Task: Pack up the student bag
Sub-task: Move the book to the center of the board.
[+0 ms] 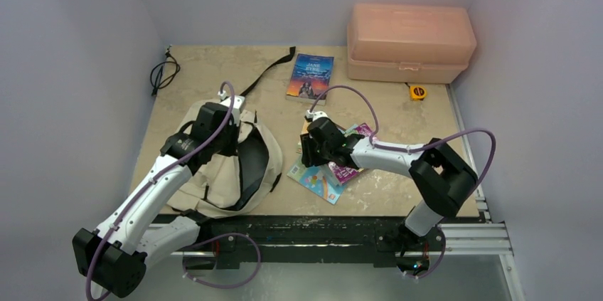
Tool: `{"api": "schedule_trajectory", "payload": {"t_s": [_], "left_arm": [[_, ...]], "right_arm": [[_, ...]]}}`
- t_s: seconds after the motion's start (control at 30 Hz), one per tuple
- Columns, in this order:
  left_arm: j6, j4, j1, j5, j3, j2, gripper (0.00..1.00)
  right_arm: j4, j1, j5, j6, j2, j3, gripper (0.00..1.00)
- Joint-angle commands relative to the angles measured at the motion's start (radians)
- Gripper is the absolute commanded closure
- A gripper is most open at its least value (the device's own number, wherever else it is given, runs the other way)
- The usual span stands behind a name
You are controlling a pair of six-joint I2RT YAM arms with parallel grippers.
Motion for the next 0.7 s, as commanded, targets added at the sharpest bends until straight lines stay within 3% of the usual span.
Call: {"api": "schedule_trajectory", "payload": {"t_s": [0.0, 0.17, 0.3, 0.43, 0.6, 0.67], "left_arm": [[0.005, -0.002, -0.002, 0.015, 0.025, -0.003, 1.00], [0.002, -0.004, -0.002, 0.024, 0.023, -0.003, 1.00], [0.001, -0.003, -0.002, 0.029, 0.024, -0.003, 1.00], [0.002, -0.004, -0.002, 0.039, 0.026, 0.006, 1.00], [0.003, -0.004, -0.002, 0.044, 0.027, 0.008, 1.00], [0.003, -0.005, -0.002, 0.047, 0.028, 0.009, 1.00]], "right_arm": [[0.041, -0.001, 0.168, 0.036, 0.015, -0.032, 0.55], [-0.065, -0.001, 0.400, 0.135, 0.024, -0.052, 0.55], [-0.119, -0.005, 0.521, 0.180, -0.061, -0.101, 0.54], [-0.141, -0.054, 0.512, 0.230, -0.137, -0.149, 0.52], [-0.172, -0.251, 0.415, 0.307, -0.181, -0.207, 0.49], [-0.178, -0.314, 0.399, 0.326, -0.220, -0.235, 0.43]]}}
